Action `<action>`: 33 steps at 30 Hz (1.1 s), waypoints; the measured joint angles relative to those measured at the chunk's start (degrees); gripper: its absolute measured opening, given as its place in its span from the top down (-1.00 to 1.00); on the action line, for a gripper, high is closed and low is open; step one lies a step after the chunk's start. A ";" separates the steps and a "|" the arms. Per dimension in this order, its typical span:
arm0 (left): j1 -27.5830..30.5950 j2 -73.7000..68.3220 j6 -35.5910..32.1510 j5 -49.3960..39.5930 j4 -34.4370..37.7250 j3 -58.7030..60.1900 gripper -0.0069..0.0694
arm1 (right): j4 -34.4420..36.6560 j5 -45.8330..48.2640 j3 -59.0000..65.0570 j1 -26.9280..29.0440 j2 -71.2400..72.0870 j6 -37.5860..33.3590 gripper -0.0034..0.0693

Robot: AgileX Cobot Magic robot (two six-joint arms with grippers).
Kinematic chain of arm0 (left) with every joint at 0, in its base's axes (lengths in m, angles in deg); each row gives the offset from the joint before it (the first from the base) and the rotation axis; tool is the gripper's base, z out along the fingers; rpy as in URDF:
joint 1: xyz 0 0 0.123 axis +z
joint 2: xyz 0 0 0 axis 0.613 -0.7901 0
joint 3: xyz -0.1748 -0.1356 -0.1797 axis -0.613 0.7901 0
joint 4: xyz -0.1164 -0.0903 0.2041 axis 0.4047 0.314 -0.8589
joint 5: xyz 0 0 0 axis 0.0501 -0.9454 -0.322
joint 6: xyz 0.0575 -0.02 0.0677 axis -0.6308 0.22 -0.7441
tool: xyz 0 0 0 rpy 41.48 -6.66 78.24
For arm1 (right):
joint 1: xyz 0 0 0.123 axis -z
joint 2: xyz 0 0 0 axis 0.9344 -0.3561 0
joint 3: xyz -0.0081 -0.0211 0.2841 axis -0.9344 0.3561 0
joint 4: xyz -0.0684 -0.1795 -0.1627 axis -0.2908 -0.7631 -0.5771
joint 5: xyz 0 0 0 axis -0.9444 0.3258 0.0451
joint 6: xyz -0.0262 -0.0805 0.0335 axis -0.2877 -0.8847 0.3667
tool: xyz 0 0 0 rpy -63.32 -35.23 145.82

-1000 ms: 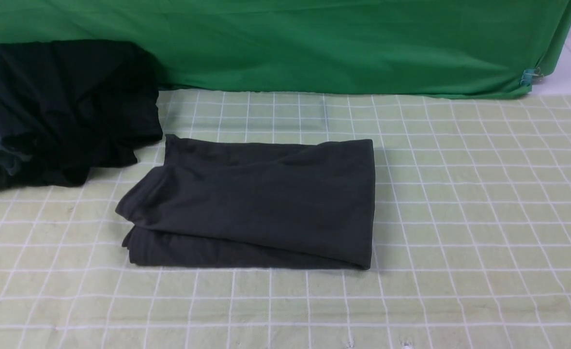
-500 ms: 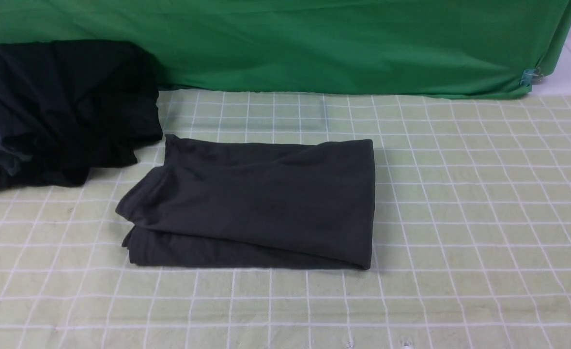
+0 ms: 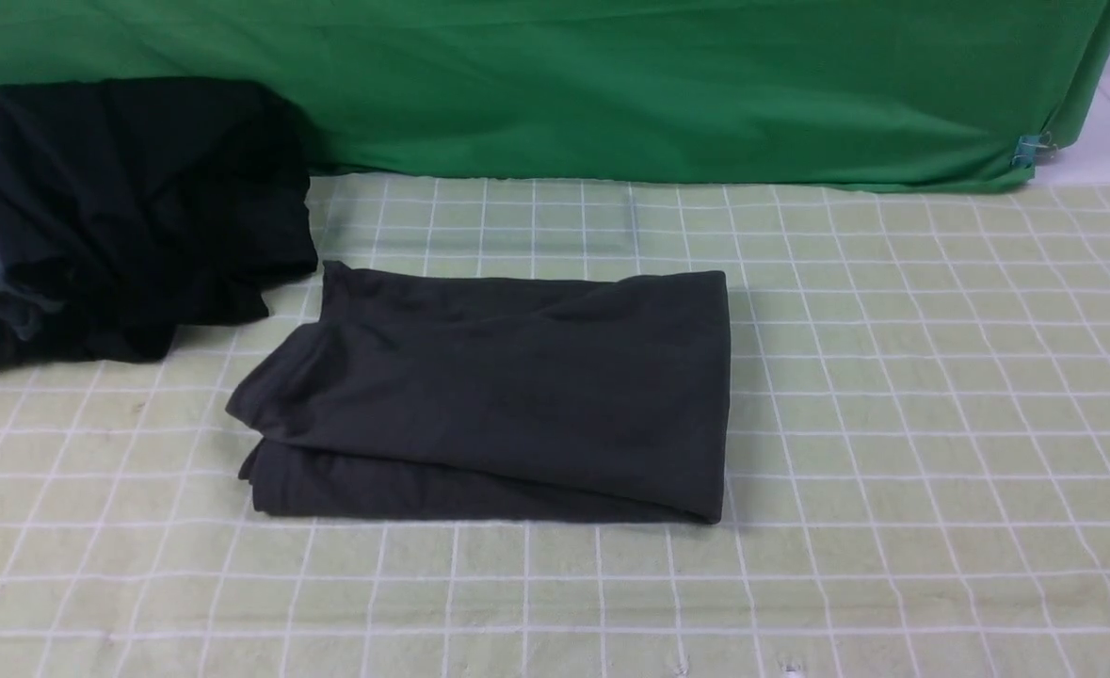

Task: Fold a long-sleeved shirt over a green coffee tablecloth.

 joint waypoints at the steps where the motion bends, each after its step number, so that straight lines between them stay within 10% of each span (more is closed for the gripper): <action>1: 0.13 -0.01 -0.35 0.11 -0.13 1.37 0.81 | 0.00 0.00 0.00 0.00 0.00 0.00 0.25; 33: 0.04 -0.01 -1.53 -1.20 -0.22 2.87 0.81 | -0.10 0.06 0.00 0.00 0.00 -0.73 0.24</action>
